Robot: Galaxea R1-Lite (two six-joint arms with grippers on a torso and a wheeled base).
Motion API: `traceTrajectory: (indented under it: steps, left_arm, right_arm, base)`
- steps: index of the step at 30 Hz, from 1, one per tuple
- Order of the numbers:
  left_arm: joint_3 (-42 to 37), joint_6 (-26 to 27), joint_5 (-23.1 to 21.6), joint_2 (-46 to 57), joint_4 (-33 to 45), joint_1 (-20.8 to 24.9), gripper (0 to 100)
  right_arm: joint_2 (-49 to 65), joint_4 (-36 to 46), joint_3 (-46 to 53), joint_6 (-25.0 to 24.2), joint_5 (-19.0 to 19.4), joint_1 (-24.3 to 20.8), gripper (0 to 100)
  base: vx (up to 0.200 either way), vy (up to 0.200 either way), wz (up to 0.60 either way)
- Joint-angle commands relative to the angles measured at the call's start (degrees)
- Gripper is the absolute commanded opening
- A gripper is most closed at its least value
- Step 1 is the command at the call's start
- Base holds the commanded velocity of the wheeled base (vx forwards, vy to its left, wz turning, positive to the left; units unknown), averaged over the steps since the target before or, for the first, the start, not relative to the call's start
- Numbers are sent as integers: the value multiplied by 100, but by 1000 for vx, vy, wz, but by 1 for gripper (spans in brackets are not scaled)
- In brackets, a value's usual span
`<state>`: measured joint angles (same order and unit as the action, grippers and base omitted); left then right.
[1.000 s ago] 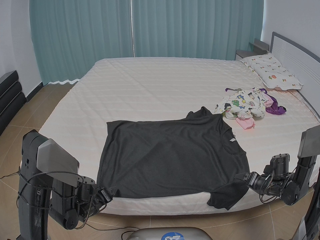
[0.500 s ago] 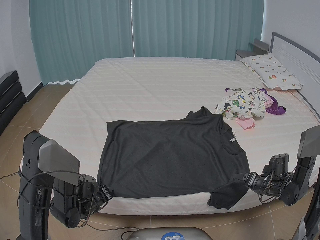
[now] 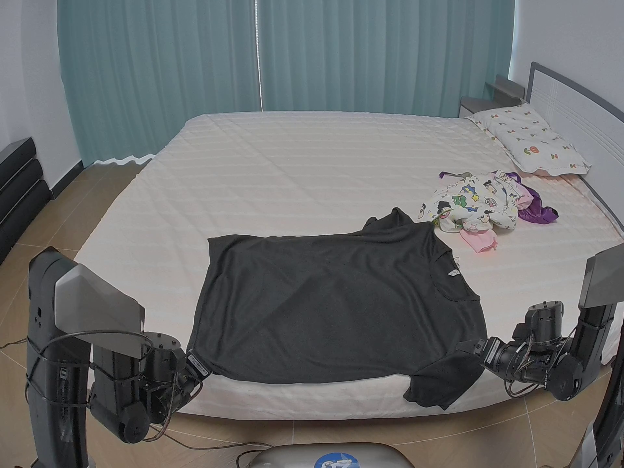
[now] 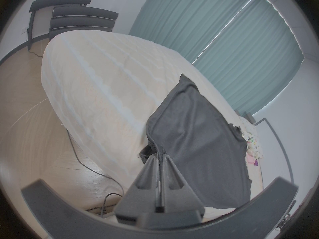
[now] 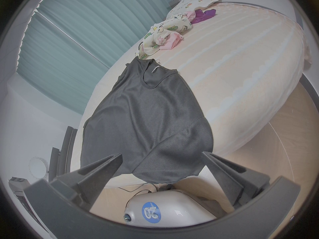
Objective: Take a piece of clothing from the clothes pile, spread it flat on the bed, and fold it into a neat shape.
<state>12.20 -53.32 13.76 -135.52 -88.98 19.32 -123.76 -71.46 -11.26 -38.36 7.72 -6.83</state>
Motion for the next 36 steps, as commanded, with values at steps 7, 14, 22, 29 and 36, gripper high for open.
traceTrajectory:
  steps: [7,14,22,29,36]
  left_arm:
    - [-16,-47,4,395,-102,-43,0]
    - [-25,-442,-199,439,-102,-69,0]
    - [-51,-442,-216,421,-102,-104,0]
    - [-60,-442,-216,413,-102,-113,0]
    - [-60,-442,-216,395,-102,-157,0]
  right_arm:
    - [-377,18,-253,303,2,472,100]
    - [-430,53,-587,303,19,709,100]
    - [-606,62,-913,286,63,621,100]
    - [-808,124,-1370,303,46,577,0]
    - [-570,756,-1888,303,19,586,0]
  base:
    - [0,0,0]
    - [0,0,0]
    - [0,0,0]
    - [0,0,0]
    - [0,0,0]
